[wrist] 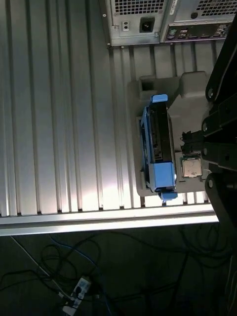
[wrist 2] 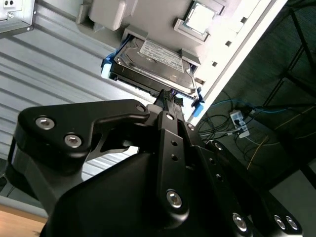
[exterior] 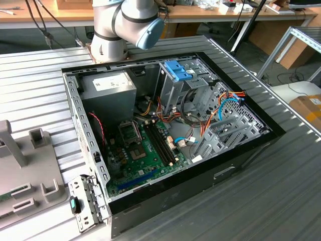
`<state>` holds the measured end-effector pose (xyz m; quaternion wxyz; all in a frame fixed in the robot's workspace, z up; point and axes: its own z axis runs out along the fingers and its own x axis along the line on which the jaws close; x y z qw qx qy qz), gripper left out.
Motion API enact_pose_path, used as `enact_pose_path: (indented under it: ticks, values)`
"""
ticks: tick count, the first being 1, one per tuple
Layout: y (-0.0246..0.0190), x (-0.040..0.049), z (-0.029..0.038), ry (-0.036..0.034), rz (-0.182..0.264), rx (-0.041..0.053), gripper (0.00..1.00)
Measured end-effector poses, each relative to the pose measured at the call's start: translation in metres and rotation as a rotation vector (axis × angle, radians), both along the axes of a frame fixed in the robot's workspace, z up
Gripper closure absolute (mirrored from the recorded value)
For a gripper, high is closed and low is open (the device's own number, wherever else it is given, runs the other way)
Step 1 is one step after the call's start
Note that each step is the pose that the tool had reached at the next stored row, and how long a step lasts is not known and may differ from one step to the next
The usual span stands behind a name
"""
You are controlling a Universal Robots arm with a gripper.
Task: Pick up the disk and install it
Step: 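Reach for the disk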
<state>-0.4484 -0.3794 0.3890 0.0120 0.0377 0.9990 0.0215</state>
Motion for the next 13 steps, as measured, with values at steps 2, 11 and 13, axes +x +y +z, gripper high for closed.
enact_pose_path:
  ticks: [2, 11, 13]
  values:
    - [0.0018, -0.0074, -0.0006, 0.0004, 0.000, -0.0001, 0.89]
    - [0.0102, -0.0154, -0.0019, 0.0724, 0.010, -0.0004, 0.89]
    - [0.0120, -0.0141, -0.0021, 0.0723, 0.018, -0.0007, 0.89]
